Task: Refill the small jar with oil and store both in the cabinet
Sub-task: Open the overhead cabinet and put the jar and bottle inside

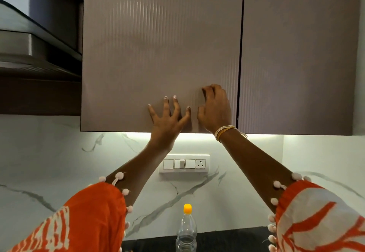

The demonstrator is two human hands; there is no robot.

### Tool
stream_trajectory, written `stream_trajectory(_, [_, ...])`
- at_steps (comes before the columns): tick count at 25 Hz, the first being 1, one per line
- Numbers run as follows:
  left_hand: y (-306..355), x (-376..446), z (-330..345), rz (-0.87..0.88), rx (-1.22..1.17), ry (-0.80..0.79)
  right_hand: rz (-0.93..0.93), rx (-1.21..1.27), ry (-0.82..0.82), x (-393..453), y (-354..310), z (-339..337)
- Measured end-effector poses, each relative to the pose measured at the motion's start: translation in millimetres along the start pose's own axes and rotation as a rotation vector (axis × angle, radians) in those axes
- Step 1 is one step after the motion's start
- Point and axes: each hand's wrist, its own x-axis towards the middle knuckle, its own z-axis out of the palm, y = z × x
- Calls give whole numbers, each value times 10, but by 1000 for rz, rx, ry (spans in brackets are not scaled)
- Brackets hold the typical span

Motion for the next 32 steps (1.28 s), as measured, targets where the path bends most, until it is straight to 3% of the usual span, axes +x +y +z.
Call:
stream_trajectory(7, [105, -33, -140, -69, 18, -77, 4, -60, -59, -74, 34, -231])
stream_trajectory(18, [-236, -552, -1005, 17, -147, 75, 269, -120, 242, -569, -536, -1584])
stream_trajectory(23, [-476, -851, -1359, 46, -227, 38, 444, 233, 188, -766, -945, -2044])
stream_trajectory(27, [-753, -1084, -1780, 95, -308, 71, 478, 324, 197, -873, -1294, -2290])
stream_trajectory(32, [-1103, -936, -2718, 116, -303, 237, 437, 434, 141, -1055, -1692, -2601])
